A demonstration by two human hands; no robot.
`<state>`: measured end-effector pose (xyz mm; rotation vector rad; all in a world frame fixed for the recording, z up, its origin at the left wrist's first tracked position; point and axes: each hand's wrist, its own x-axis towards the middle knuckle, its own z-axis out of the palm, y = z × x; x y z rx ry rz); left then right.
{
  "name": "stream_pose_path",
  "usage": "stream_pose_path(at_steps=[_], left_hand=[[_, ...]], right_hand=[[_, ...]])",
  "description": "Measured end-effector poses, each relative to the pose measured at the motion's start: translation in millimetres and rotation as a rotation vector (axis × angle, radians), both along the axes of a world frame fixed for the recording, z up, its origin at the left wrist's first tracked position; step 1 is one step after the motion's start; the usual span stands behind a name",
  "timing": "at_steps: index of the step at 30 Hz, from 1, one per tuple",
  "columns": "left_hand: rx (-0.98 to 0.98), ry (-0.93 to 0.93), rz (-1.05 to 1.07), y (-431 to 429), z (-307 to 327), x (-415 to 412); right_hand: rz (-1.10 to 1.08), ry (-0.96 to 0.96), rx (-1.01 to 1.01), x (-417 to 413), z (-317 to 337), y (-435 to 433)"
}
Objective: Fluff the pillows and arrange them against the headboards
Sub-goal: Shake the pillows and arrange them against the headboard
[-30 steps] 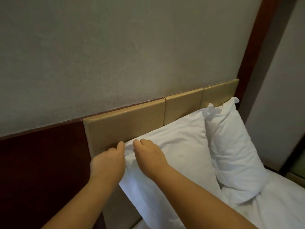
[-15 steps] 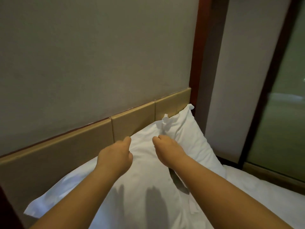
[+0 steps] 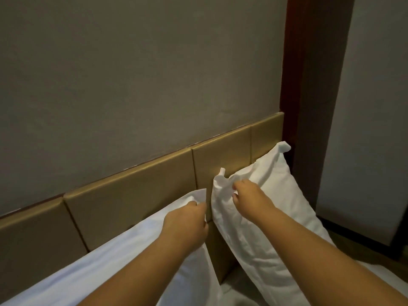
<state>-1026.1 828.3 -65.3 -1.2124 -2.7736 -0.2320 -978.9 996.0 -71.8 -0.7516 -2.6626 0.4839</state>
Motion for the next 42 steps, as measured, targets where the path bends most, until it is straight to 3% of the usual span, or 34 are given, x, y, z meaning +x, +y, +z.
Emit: stream_pose_path(at_steps=[10, 19, 24, 28, 34, 37, 42], left_hand=[[-0.097, 0.192, 0.019, 87, 3, -57], [-0.264, 0.178, -0.058, 149, 10, -69], [-0.237, 0.145, -0.171, 154, 19, -62], [-0.069, 0.084, -0.086, 142, 22, -64], [-0.007, 0.037, 0.08, 126, 10, -82], [-0.11, 0.042, 0.202, 129, 6, -82], [-0.298, 0.212, 0.355, 127, 15, -80]], right_hand=[[0.165, 0.035, -0.303, -93, -38, 74], [0.288, 0.129, -0.362, -57, -52, 106], [0.38, 0.131, -0.362, -41, -37, 114], [0.456, 0.182, -0.291, -54, -15, 99], [0.607, 0.094, -0.278, -75, -21, 79], [0.64, 0.106, -0.282, -75, -32, 76], [0.449, 0.184, -0.328, -70, -42, 91]])
